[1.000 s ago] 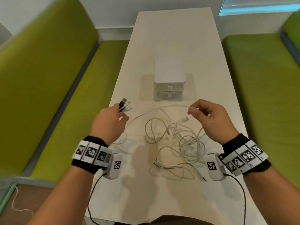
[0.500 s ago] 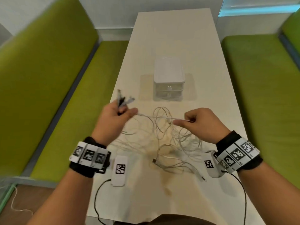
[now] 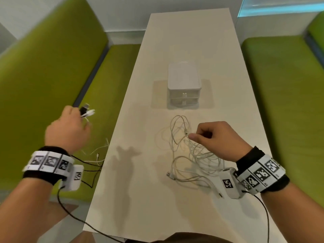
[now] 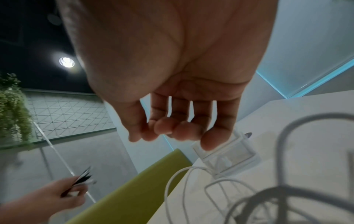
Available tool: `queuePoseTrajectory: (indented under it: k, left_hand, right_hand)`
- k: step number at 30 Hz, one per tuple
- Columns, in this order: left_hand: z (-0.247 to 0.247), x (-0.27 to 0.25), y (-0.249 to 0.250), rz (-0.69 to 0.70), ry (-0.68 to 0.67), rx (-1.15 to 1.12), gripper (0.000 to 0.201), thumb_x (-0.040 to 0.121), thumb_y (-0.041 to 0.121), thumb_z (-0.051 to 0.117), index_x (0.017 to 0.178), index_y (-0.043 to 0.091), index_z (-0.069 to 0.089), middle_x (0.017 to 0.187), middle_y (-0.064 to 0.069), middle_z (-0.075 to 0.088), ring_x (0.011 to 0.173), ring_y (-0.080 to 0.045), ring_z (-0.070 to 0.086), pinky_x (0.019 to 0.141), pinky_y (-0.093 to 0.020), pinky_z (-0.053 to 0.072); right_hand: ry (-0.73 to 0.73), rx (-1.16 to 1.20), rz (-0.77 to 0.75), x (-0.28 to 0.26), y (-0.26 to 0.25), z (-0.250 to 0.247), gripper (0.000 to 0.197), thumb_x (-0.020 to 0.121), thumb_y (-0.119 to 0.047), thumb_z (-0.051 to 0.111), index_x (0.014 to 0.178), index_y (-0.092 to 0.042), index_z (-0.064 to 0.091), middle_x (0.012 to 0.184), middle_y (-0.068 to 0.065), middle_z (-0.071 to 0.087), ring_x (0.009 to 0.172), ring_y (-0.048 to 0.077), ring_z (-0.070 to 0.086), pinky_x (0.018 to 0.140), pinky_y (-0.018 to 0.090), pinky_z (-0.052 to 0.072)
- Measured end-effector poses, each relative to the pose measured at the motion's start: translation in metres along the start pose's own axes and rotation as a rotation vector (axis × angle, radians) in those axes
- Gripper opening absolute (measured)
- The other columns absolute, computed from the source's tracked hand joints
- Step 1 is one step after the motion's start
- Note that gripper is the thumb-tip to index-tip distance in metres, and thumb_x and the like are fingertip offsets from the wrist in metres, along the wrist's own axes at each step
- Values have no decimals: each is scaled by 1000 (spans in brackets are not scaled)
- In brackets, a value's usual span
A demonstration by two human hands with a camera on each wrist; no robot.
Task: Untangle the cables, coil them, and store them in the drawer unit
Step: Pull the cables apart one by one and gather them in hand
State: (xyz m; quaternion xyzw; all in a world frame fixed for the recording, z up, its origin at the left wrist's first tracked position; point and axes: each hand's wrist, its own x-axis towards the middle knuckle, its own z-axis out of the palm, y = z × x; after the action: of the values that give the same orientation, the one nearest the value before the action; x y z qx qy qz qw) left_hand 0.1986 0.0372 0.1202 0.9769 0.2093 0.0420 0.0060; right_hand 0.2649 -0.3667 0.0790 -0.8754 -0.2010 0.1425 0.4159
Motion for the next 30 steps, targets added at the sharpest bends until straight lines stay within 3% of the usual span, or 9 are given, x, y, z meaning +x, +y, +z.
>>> queuePoseTrajectory:
  k: [2,4,6,11,16,19,22,26,30]
  left_hand:
    - [5,-17,32,20,-111,-340,5,93,23,52,96,22,48,81,-6,54,66,-26,53,63,-39,48]
    - [14,-33,65,24,-261,-812,26,85,27,46,107,32,59,83,-1,55,70,-23,48,67,-37,42]
    - [25,-47,95,71,-324,-1103,23,80,26,45,94,30,62,80,4,54,68,-18,43,66,-37,36]
    - [30,-80,158,402,-423,-1284,20,93,7,45,100,15,62,77,17,64,71,-4,56,69,-23,44]
    - [45,-85,165,232,-479,-1401,17,92,12,52,83,4,63,71,3,58,66,-19,49,63,-35,41]
    - [42,-85,168,240,-511,-1370,21,99,8,55,85,9,70,81,13,66,71,-17,59,68,-35,48]
    - [39,-77,166,315,-420,-1112,28,96,39,59,85,17,73,77,4,73,75,-14,69,75,-39,57]
    - [36,-65,156,390,-433,-801,44,92,52,63,69,15,61,59,-1,62,57,-21,58,62,-43,51]
    - [52,-40,102,302,-578,-448,60,93,56,60,54,16,39,47,5,37,43,-12,33,50,-31,28]
  right_hand:
    - [19,30,-33,2,-13,8,35,91,-42,71,69,-16,63,55,-8,54,53,5,46,59,23,41]
    - [22,40,-59,5,-27,18,25,92,-42,70,79,-21,68,63,-2,62,57,6,51,62,25,45]
    - [14,67,-76,8,-40,31,19,93,-44,67,97,-27,72,75,-4,67,68,7,59,71,27,51]
    - [-144,440,-33,15,-49,59,59,89,-66,57,131,-24,59,106,-9,70,98,9,68,93,35,54]
    - [-110,602,-77,11,-47,65,32,106,-31,47,120,-11,68,81,-3,67,64,14,59,64,26,52]
    - [-42,653,-97,7,-48,69,30,108,-25,44,110,-12,71,73,-5,66,61,10,54,57,24,47]
    - [110,727,-137,6,-54,70,36,108,-27,41,104,-10,73,99,15,72,77,20,64,64,28,52]
    - [258,715,-175,3,-63,60,40,108,-33,40,79,-35,67,96,19,69,91,24,66,85,35,54]
    - [269,900,-114,5,-63,22,46,104,-37,43,68,-28,71,84,27,53,58,26,30,59,43,19]
